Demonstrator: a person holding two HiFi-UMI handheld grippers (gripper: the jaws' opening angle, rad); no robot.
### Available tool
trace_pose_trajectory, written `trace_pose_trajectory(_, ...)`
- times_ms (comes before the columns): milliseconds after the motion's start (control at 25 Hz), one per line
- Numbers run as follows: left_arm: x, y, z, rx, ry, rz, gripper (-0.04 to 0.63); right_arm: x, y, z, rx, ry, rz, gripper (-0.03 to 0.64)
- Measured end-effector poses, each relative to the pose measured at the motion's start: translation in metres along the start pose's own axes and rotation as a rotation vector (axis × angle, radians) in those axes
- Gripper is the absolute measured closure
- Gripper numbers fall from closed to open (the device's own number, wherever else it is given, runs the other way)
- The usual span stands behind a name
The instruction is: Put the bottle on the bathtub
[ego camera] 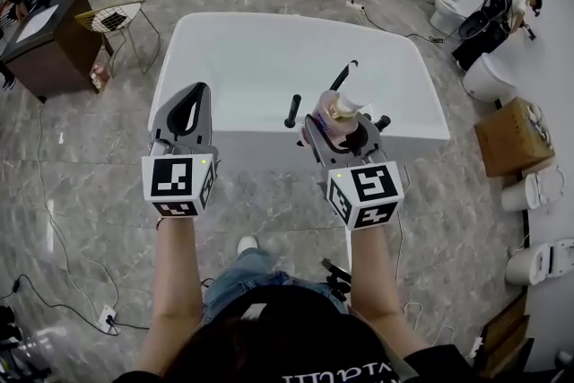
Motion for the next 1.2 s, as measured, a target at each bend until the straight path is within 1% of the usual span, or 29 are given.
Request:
trace_pose_trajectory(200, 0.023, 0.015, -0.033, 0.024, 0.042, 0.01, 0.583, 0.002, 0.003, -0.046, 0.031, 0.011, -0.023, 0.388)
trace_pose_trajectory(400, 0.03, 0.031, -0.063, 0.045, 0.072, 0.028, 0.583, -0.006, 0.013, -0.079, 0.048, -0.006, -0.053, 0.388)
trace_pose_trajectory(560, 0.031, 0.051, -0.08, 0.083, 0.093, 0.043, 0.583, -0.007, 0.03, -0.105, 0.065, 0.001, -0.041, 0.388)
trace_pose_trajectory(920, 0.016, 0.09, -0.105, 0.171, 0.09, 0.051, 0.583, -0.027, 0.07, -0.148, 0.116, -0.05, -0.048, 0.388)
trace_pose_trajectory(1080, 0.012, 0.099, -0.114, 0.146, 0.069, 0.06, 0.583, -0.034, 0.091, -0.17, 0.145, -0.078, -0.075, 0.388)
trace_pose_trajectory(1200, 0.014, 0.11, -0.125, 0.154, 0.065, 0.055, 0.583, -0.035, 0.111, -0.19, 0.167, -0.091, -0.084, 0.388)
Point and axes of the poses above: the fingertips, and each gripper's own axes: z backward along the fingers, x to its left, y out of its underside, the point moved 10 cm from there along z, backward along the fingers, and after that the axes turned 1 degree about z, right-handed, at the moved point
